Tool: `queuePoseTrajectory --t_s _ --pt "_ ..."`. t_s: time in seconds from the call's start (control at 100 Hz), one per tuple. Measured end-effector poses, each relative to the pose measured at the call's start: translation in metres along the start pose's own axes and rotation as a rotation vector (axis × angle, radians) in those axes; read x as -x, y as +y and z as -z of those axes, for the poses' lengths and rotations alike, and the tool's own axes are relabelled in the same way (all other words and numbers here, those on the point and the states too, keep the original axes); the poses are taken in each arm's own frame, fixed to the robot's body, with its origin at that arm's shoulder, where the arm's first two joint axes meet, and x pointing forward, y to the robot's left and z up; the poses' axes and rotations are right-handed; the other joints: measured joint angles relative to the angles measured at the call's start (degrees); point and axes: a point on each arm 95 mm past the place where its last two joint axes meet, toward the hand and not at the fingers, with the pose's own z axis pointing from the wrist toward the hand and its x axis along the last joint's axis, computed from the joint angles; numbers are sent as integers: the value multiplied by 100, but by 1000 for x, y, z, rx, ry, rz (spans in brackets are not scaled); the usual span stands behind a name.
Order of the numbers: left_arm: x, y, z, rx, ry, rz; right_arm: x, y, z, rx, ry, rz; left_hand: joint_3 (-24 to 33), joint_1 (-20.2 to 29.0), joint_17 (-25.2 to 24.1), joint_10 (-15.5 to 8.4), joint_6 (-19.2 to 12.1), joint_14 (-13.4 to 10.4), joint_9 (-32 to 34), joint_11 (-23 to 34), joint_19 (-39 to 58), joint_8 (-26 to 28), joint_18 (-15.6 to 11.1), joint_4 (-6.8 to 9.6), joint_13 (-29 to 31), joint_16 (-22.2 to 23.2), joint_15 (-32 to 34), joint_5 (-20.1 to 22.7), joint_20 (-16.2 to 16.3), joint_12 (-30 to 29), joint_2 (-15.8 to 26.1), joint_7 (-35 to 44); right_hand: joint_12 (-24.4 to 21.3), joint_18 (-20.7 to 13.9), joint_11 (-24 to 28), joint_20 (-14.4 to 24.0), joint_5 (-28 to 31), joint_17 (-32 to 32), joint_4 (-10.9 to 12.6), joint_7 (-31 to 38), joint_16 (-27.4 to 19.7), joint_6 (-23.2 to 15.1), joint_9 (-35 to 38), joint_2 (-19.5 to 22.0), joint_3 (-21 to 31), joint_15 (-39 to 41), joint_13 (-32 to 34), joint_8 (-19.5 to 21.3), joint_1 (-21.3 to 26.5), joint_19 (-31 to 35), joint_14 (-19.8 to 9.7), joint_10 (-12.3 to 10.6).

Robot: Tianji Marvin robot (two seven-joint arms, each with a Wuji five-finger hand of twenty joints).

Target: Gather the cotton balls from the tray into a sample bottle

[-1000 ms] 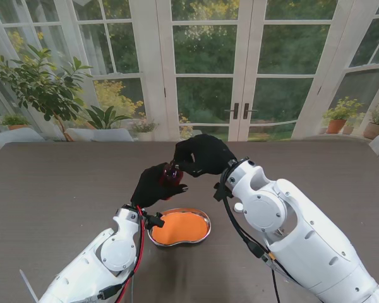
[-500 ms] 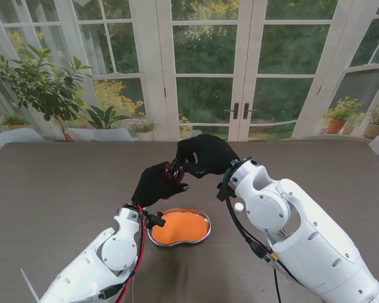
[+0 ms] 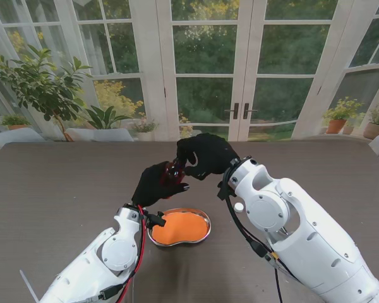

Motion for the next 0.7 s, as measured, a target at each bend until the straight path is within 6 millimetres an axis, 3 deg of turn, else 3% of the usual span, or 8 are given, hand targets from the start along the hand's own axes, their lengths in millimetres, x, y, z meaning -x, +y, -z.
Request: queuePoseTrajectory --t_s 0.38,0.7 --pt "0 0 1 -4 -5 0 -1 2 0 44 1 -5 0 0 0 0 0 0 0 0 0 2 0 0 0 0 0 0 1 0 0 0 -128 0 -19 0 33 91 -64 250 0 -37 159 -97 -60 102 0 141 -12 0 -41 -85" --pt "1 -1 2 -6 -10 -1 2 4 1 45 -3 -20 0 0 0 0 0 0 0 0 0 2 0 0 0 0 0 0 1 -1 0 0 -167 0 -157 0 83 91 -64 227 0 -37 158 126 -60 103 0 32 -15 -1 -41 -85"
